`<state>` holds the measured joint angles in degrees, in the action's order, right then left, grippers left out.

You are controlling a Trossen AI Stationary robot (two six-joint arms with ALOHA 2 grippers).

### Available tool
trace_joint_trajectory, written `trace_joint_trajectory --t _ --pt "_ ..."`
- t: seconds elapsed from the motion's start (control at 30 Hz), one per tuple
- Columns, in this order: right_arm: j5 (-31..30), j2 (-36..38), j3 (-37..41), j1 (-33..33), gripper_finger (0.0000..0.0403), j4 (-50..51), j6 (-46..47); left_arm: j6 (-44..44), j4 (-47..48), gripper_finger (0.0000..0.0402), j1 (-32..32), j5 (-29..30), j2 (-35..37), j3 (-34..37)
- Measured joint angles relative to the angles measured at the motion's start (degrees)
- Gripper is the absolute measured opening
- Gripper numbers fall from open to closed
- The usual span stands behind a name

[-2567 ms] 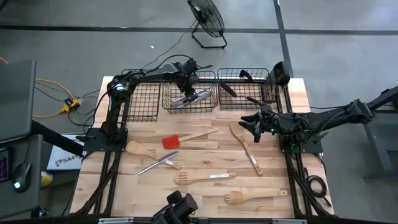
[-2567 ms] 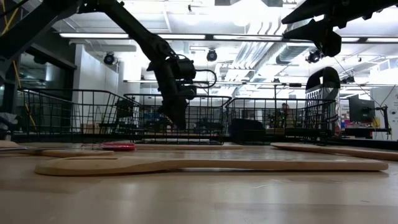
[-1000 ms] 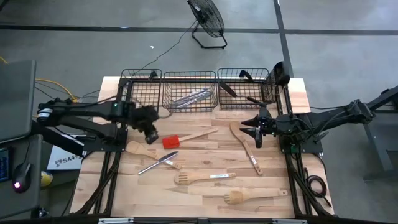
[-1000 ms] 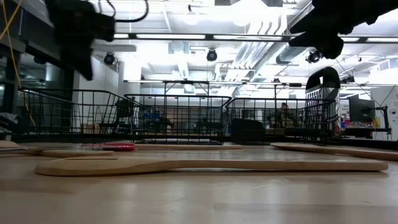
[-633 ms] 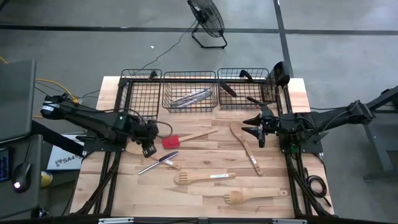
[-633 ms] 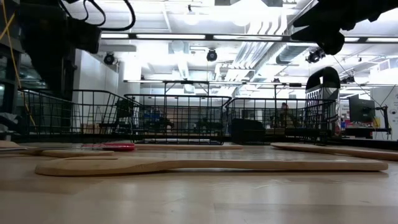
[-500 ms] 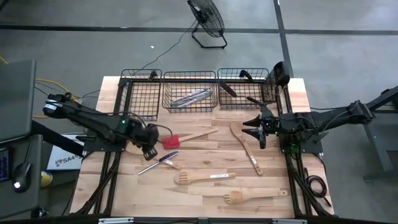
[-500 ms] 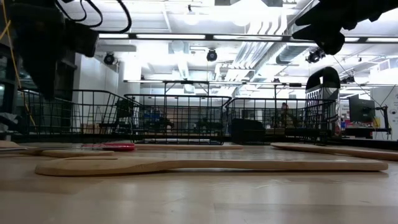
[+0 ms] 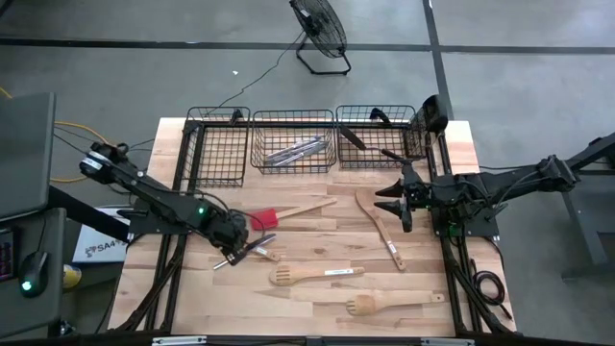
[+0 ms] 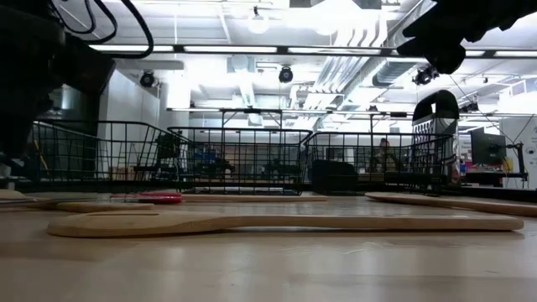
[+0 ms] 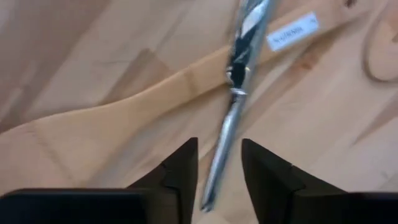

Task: Pick & Place Kitchen Items
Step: Put the table knife into the middle wire basket

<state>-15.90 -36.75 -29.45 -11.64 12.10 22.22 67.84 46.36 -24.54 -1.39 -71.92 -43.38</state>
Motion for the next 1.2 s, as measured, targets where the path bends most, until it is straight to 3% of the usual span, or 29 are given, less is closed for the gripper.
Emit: trace_joint_trajectory --t 0.2,0.63,1.2 --pt "0.0 0.0 0.0 0.0 0.0152 0.1 0.3 1.6 -6.0 0.0162 -2.9 0.2 -4.4 -0.1" --pt "0.0 0.0 0.0 0.0 0.0152 -0.2 2.9 -4.3 -6.9 0.0147 -5.1 4.4 -12.8 -0.1" --pt "-0.4 0.0 0.0 0.0 0.0152 -0.2 5.1 -7.5 -8.6 0.0147 -5.1 5.4 -16.4 -0.2"
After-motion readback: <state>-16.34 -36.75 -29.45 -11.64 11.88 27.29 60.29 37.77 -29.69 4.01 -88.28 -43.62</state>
